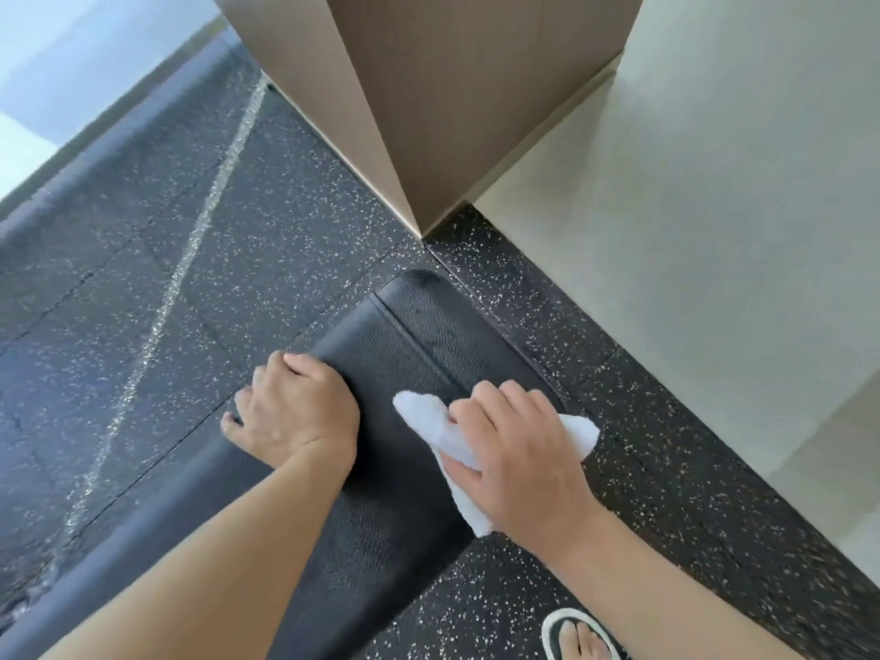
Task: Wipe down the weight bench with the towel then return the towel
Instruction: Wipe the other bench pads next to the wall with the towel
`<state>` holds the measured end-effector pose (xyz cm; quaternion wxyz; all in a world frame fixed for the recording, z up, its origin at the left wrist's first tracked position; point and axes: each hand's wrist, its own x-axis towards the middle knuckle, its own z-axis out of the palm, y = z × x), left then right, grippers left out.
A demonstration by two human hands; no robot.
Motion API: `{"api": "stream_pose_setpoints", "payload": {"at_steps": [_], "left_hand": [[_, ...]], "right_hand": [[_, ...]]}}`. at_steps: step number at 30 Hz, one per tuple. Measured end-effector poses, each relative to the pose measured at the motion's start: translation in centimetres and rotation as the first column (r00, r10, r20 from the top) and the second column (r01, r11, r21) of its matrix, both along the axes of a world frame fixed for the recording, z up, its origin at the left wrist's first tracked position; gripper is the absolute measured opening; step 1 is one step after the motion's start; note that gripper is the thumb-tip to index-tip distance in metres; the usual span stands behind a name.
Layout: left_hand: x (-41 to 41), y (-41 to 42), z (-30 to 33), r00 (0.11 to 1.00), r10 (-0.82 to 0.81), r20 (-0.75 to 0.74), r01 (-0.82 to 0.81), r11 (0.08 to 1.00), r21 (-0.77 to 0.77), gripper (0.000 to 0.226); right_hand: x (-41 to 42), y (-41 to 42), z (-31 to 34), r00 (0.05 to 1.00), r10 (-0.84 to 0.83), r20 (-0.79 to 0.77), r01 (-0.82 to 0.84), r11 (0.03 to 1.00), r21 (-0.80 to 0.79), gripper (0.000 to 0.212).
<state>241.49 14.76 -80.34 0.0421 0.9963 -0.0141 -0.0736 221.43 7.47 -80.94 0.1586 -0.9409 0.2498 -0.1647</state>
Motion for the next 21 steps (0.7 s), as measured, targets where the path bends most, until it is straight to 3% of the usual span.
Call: {"api": "stream_pose_setpoints", "payload": {"at_steps": [6,11,15,18,21], "left_hand": [[0.4,-0.2,-0.7,1.0,0.022,-0.008,-0.022,1.0,0.021,0.049],[0.5,-0.2,-0.8,0.999,0.044,-0.012,-0.044,0.999,0.024,0.053],[0.5,0.0,-0.8,0.999,0.039,0.002,-0.039,0.999,0.015,0.053],[0.6,0.0,-0.9,1.0,0.03,-0.001,-0.03,1.0,0.009,0.054],[0.5,-0.1,-0.7,1.0,0.025,0.003,-0.025,1.0,0.013,0.056]], "right_hand": [[12.2,-4.0,-0.3,0.998,-0.055,0.036,0.053,0.997,0.054,0.025],[20.8,-6.9,0.0,0.996,-0.02,-0.087,0.028,0.996,0.089,0.017],[18.4,-6.5,0.0,0.999,-0.001,-0.033,0.004,0.995,0.099,0.023],[12.2,-5.6,0.1,0.996,-0.068,0.064,0.059,0.991,0.122,0.022],[4.9,-3.9,0.3,0.99,-0.133,0.051,0.125,0.982,0.138,0.019]]}}
